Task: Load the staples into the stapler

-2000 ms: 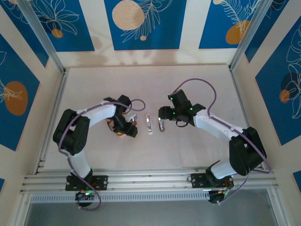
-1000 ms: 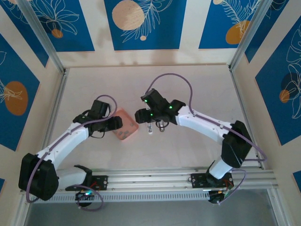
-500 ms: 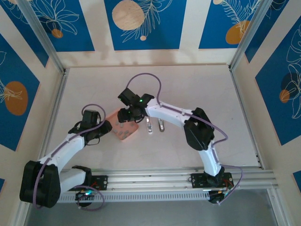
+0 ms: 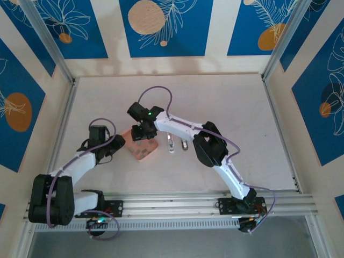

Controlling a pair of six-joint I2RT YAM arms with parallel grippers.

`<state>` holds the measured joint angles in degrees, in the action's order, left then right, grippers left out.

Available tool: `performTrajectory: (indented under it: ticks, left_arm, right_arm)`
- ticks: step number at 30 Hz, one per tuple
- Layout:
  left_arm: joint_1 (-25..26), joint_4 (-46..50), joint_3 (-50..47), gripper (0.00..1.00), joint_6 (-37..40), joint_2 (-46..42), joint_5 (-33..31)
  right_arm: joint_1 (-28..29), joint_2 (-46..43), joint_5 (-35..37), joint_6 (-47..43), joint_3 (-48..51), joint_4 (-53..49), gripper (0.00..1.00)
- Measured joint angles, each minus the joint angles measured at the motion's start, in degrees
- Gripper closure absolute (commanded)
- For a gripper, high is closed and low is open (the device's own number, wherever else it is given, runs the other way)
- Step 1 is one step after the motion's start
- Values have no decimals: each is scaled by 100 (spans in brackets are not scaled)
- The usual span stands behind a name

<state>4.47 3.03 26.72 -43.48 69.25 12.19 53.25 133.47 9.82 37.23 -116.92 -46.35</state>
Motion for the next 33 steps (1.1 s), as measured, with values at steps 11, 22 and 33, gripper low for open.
performTrajectory:
  ticks: [11,22,33]
  left_arm:
    - [-140,-560,-85,60,-120,590,501]
    - [-254,-671,-87,60,-118,669,734]
    - [-297,-669,-85,60,-101,669,815]
  right_arm:
    - [4,492,-179,109,-354,-125,54]
    - [4,866,-236,186,-776,-245,60]
    - [4,1034,-160,188,-1047,-474,67]
